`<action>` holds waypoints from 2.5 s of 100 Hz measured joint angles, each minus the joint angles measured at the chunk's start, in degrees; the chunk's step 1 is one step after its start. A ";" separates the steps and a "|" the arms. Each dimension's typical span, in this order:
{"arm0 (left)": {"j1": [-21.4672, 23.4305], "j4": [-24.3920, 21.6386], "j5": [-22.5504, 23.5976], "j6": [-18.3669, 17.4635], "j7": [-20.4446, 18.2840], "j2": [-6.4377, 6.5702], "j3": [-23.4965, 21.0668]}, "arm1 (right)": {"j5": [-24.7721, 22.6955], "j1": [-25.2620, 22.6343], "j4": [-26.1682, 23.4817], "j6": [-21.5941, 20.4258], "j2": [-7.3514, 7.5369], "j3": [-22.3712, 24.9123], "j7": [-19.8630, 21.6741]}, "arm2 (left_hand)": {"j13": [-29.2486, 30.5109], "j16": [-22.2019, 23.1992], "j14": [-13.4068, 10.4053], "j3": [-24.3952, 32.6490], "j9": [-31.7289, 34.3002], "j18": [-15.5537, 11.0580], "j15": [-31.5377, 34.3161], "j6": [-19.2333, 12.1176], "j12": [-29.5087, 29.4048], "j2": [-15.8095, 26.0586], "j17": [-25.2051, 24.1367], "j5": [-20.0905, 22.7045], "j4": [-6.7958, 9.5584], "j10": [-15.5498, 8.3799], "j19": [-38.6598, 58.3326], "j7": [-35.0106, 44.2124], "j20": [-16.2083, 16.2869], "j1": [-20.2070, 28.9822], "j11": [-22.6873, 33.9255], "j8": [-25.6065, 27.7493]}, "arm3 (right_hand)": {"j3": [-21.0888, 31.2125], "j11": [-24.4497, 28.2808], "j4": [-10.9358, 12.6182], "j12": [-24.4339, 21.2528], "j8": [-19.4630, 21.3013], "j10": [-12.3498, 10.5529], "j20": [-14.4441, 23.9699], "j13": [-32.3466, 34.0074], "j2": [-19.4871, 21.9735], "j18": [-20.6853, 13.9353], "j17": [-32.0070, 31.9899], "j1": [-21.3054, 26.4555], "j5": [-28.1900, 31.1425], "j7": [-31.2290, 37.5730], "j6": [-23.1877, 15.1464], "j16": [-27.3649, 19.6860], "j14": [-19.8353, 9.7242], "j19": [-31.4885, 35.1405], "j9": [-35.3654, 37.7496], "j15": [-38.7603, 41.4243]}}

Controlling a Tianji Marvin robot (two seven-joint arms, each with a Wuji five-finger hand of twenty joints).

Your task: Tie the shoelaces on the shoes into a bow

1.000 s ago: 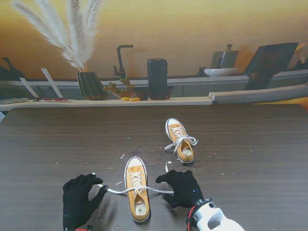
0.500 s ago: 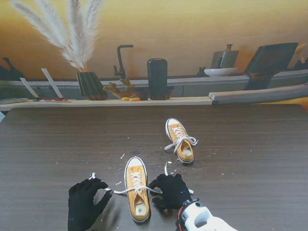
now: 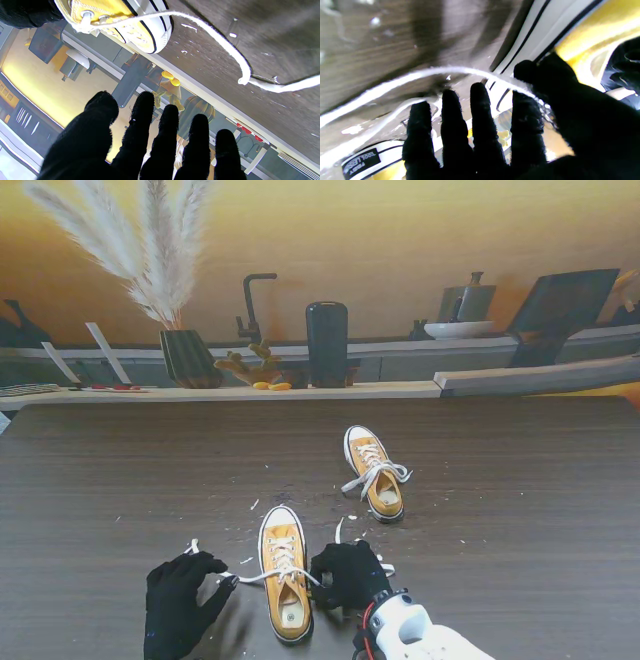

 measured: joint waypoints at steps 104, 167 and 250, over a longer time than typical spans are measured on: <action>5.12 -11.54 12.29 23.37 -20.07 3.40 -1.13 | 29.95 -7.52 -8.80 -5.91 -0.60 11.99 13.95 | -6.58 -11.17 -5.20 -1.30 -11.57 -2.78 -17.67 -0.05 -4.18 -0.06 0.88 -13.37 4.80 -2.25 -36.91 -23.89 -7.62 -0.63 -7.71 -6.61 | -4.94 32.53 -1.05 23.79 12.63 -4.29 17.40 35.53 11.13 2.15 53.01 2.75 -6.02 -0.02 3.44 25.45 -6.89 49.83 26.32 75.16; -6.27 -10.75 17.19 31.86 -39.33 6.14 4.14 | 33.95 -8.67 -9.37 -5.84 0.14 14.85 16.75 | -6.58 -10.42 -5.47 -1.30 -11.55 -5.61 -17.70 -0.10 -4.19 -1.41 2.47 -10.95 4.80 -2.82 -36.93 -21.98 -2.89 -0.74 -7.70 -6.49 | -4.94 33.67 -1.05 27.40 8.08 -4.78 24.67 35.95 12.72 0.18 53.80 2.72 -6.02 -1.39 3.42 27.46 -7.28 50.23 26.97 77.78; -12.50 -5.69 17.13 28.60 -41.61 7.16 9.26 | 34.99 -9.67 -9.63 -6.60 0.60 16.37 19.07 | -4.85 -8.88 -6.24 -2.70 -3.93 -5.63 -12.36 -6.86 -3.49 -2.18 5.16 -4.87 1.38 -3.64 -36.90 -6.46 0.82 5.66 -4.08 -0.78 | -6.05 33.64 -1.05 28.08 7.94 -4.78 24.68 35.95 13.49 0.18 53.82 2.72 -6.01 -1.46 3.40 27.46 -7.26 50.27 26.97 77.80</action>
